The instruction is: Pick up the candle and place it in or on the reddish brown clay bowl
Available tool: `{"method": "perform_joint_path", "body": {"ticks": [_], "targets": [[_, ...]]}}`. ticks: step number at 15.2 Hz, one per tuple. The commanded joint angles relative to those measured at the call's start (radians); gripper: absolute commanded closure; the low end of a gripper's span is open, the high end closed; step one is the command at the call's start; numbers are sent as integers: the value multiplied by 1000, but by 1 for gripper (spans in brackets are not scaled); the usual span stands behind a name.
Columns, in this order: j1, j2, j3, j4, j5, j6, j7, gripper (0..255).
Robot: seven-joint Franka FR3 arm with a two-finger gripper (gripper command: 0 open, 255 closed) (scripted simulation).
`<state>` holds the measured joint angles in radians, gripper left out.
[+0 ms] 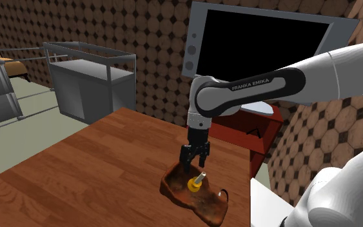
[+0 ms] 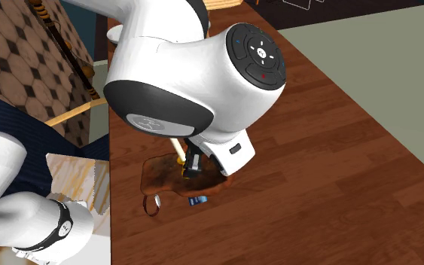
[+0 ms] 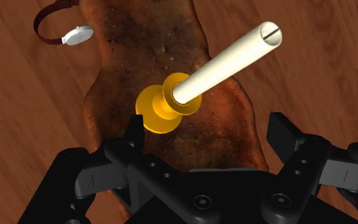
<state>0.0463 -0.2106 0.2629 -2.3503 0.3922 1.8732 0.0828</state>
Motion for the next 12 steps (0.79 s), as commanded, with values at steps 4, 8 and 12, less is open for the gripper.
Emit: {"method": "perform_joint_path", "body": {"ticks": [4,8,12], "targets": [[-20,-8,-26,112,-28,-125,9,0],[-20,-8,-26,112,-28,-125,9,0],[-20,-8,-26,112,-28,-125,9,0]]}}
